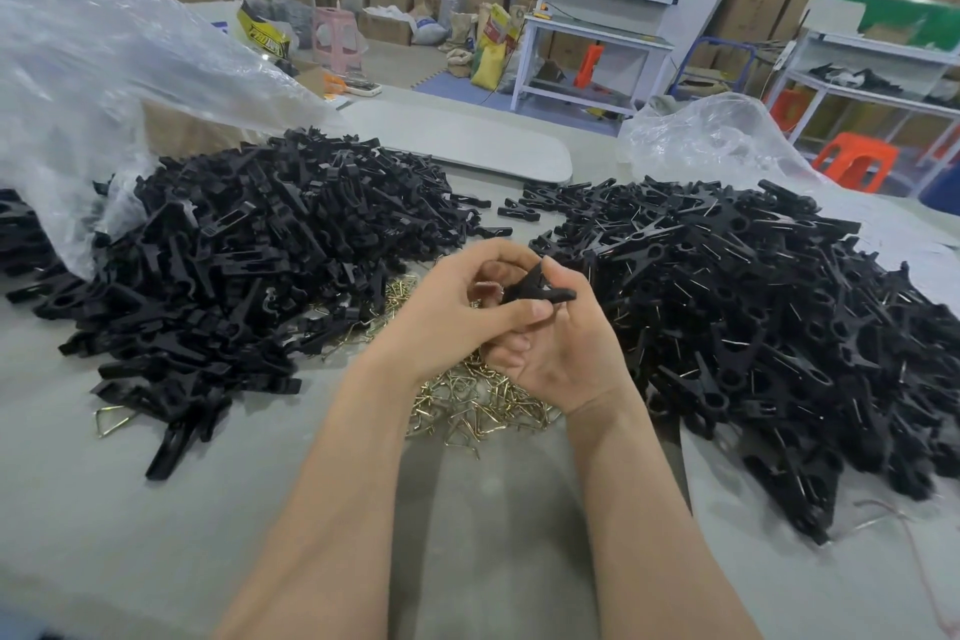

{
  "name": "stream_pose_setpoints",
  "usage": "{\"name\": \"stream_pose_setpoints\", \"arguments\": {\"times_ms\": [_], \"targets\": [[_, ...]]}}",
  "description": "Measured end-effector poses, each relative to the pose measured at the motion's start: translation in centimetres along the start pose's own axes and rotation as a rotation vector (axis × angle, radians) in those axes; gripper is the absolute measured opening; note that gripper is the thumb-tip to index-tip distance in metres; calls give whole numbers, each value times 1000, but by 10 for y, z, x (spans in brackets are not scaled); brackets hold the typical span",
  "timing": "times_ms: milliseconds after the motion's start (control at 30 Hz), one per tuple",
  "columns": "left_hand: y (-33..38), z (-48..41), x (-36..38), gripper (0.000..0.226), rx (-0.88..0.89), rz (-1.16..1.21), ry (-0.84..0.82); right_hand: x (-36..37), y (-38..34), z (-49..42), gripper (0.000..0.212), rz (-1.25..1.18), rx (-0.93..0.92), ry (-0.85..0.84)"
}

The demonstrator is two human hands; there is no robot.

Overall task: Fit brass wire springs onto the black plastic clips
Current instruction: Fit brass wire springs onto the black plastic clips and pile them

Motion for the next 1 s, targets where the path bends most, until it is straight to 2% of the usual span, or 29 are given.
{"name": "stream_pose_setpoints", "arguments": {"times_ms": [133,267,367,433,467,533,600,633,667,700,733,767,800,833,900,933,1000], "targets": [[-1,0,-3,26,11,18,20,2,3,-1,42,-7,-6,-40],[2,0,-6,20,30,50,7,3,3,2,57,-48,2,-70],[2,0,-6,20,37,58,13,-6,2,5,65,7,53,23],[-4,-2,-10,21,1,-23,71,-21,-2,9,72,118,111,185],[-7,-3,-12,21,-15,-114,95,-30,-5,13,70,200,128,279],[-13,-3,-11,24,-33,-322,83,-45,-13,18,45,455,143,432],[-19,-4,-9,35,-62,-396,40,-48,-23,17,16,689,111,542],[-20,-4,-9,43,-68,-386,50,-50,-32,15,13,682,33,611],[-18,-5,-13,49,-60,-345,109,-50,-44,14,17,562,-89,694],[-13,-5,-22,51,-35,-277,231,-49,-58,14,28,298,-242,739],[-8,-3,-35,49,-2,-186,399,-49,-68,15,42,3,-383,744],[-4,2,-49,43,37,-80,585,-50,-77,13,55,-175,-478,738],[-2,10,-63,33,77,34,770,-50,-81,9,65,-179,-491,759],[-4,20,-75,22,106,152,935,-46,-79,2,70,1,-413,810],[-15,33,-89,12,108,394,1161,-32,-64,-17,64,594,-216,870],[-20,37,-92,12,98,472,1226,-18,-56,-30,58,857,-177,822],[-23,41,-96,14,98,506,1293,13,-33,-60,54,1297,-165,593]]}}
Point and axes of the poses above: each hand's wrist, its own z-axis away from the middle knuckle, its own x-axis out of the palm, y = z × x, the point moved 7 cm from there along -z, towards the middle knuckle, and after that the axes turned 9 degrees about z, right-handed, at the moved point
